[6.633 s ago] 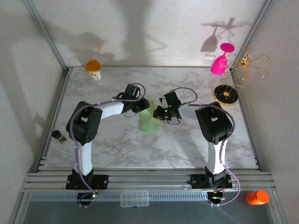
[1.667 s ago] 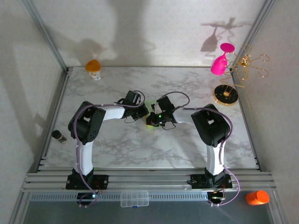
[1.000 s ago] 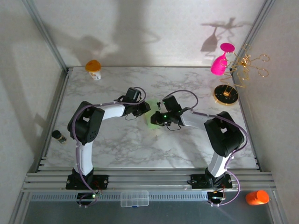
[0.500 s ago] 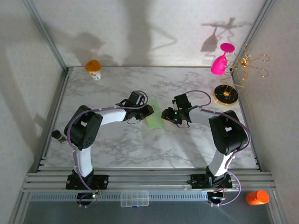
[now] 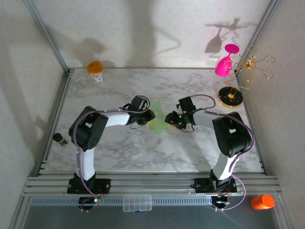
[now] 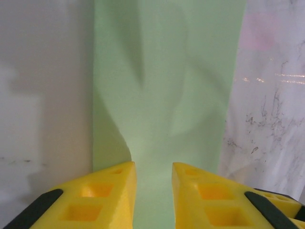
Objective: Fold a paper plane with a square sheet of paper (pick it up from the middle)
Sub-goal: Fold the triangle a second time at the center of the table.
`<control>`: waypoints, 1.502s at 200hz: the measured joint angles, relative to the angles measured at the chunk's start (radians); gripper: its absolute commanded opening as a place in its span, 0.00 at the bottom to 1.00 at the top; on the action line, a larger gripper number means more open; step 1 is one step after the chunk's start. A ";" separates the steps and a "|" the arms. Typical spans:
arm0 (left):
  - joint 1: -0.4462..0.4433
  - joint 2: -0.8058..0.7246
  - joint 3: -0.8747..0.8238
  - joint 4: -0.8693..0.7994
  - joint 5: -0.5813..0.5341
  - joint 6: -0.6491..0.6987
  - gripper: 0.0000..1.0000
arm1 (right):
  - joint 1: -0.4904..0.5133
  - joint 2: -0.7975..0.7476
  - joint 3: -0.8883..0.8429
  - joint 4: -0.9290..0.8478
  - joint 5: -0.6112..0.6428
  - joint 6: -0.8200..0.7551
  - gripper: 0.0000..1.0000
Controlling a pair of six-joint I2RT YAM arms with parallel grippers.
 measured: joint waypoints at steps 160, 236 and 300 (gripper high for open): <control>0.005 0.000 -0.010 0.019 0.005 -0.018 0.26 | 0.000 0.030 0.000 0.024 -0.164 0.022 0.28; 0.005 0.000 -0.010 0.018 0.005 -0.016 0.25 | -0.002 0.031 -0.001 0.056 -0.174 0.062 0.17; 0.008 -0.018 -0.023 0.054 0.023 0.009 0.30 | -0.004 0.030 -0.011 0.059 -0.158 0.077 0.00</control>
